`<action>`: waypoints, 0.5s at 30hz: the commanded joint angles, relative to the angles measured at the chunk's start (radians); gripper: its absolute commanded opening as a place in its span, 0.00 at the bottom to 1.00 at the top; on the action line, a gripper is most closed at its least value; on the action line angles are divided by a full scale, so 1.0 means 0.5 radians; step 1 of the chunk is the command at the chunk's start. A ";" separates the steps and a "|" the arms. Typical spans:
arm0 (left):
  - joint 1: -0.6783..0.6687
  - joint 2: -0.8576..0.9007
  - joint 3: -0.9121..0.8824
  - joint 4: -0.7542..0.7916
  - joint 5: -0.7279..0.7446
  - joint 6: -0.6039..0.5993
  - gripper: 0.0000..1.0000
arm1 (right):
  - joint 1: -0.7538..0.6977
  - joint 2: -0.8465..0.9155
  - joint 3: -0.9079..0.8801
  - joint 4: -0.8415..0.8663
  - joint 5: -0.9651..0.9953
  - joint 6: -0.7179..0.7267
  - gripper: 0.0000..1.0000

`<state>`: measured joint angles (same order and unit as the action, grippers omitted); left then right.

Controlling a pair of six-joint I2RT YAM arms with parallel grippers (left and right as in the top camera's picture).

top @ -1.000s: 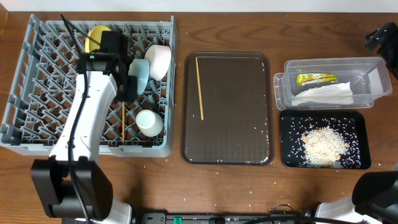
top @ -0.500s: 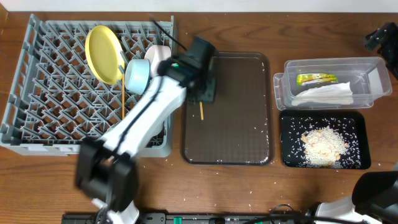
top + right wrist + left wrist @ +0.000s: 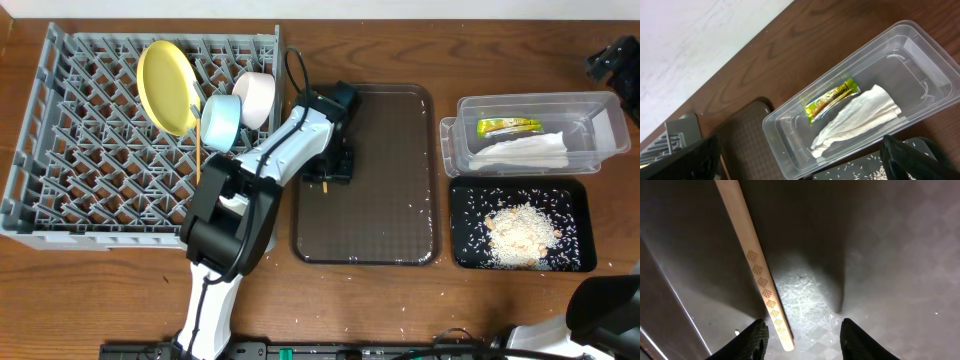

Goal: Sort waste into correct bins and load items into the dishwasher
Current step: 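Grasp second chopstick on dark tray with left gripper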

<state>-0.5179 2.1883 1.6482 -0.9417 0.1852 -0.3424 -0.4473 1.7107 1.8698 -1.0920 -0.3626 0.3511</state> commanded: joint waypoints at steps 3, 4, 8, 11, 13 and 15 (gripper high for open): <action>0.016 0.011 0.048 -0.006 -0.175 -0.013 0.47 | 0.013 -0.021 0.022 -0.002 0.007 -0.031 0.99; 0.016 0.011 0.048 -0.006 -0.210 -0.012 0.47 | 0.013 -0.021 0.022 -0.002 0.007 -0.031 0.99; 0.016 0.031 0.048 0.009 -0.259 -0.013 0.42 | 0.013 -0.021 0.022 -0.002 0.007 -0.031 0.99; 0.017 0.039 0.048 0.015 -0.250 -0.007 0.41 | 0.013 -0.021 0.022 -0.002 0.007 -0.031 0.99; 0.017 0.047 0.048 0.014 -0.245 -0.004 0.36 | 0.013 -0.021 0.022 -0.002 0.007 -0.031 0.99; 0.017 0.069 0.048 0.000 -0.237 0.039 0.34 | 0.013 -0.021 0.022 -0.002 0.007 -0.031 0.99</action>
<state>-0.5163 2.1914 1.6493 -0.9340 0.0750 -0.3401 -0.4473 1.7107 1.8698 -1.0920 -0.3626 0.3511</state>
